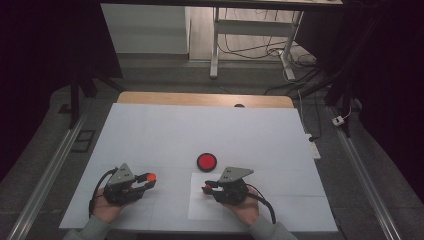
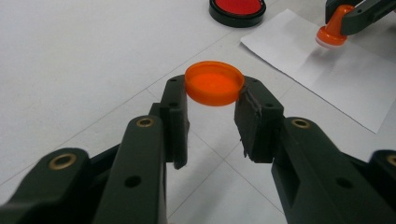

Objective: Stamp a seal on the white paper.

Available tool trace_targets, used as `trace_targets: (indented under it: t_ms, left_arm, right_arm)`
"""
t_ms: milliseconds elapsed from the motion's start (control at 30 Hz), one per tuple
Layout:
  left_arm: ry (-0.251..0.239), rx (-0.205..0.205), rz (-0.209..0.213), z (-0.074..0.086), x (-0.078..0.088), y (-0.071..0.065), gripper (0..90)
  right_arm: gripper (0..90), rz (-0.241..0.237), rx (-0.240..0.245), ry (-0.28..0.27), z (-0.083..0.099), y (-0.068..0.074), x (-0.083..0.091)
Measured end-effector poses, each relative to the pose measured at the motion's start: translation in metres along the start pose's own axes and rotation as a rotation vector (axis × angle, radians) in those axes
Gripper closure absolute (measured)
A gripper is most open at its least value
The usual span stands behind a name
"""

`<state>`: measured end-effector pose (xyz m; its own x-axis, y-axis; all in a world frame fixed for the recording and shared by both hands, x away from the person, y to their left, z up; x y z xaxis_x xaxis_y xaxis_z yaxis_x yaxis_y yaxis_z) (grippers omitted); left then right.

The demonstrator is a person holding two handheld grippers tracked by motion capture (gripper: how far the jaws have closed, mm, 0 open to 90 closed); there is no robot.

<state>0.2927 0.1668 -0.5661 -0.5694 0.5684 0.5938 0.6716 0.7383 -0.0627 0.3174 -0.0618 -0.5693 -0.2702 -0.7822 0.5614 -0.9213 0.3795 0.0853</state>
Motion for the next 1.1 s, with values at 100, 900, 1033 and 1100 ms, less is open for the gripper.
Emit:
trace_targets:
  t_ms: [100,900,1033,1100]
  left_arm:
    - [0.000,0.000,0.000,0.0001,0.0000,0.0000,65.1]
    - [0.000,-0.002,0.001,0.0002,0.0001,-0.0002,65.1]
    - [0.000,-0.002,0.001,0.0002,0.0000,-0.0002,65.1]
    - [0.001,-0.003,0.001,0.0002,0.0000,-0.0002,65.1]
  right_arm:
    - [72.2,0.002,0.005,0.007,0.0012,0.0004,-0.0014]
    - [72.2,0.021,0.028,0.042,0.0079,-0.0008,-0.0068]
    - [72.2,0.028,0.033,0.052,0.0090,-0.0012,-0.0073]
    - [72.2,0.026,0.034,0.055,0.0096,-0.0009,-0.0080]
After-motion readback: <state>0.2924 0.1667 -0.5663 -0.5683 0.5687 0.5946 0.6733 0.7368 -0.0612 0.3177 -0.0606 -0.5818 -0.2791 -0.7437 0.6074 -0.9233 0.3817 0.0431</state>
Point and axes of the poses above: each handheld gripper's, and its own axes: x roughly backward along the jaws, z roughly out of its underside, y roughly to its left, the point moved 9 cm from there along -x, roughly forward along the jaws, and after that the axes turned 1 degree about -z, right-handed, at the moved point
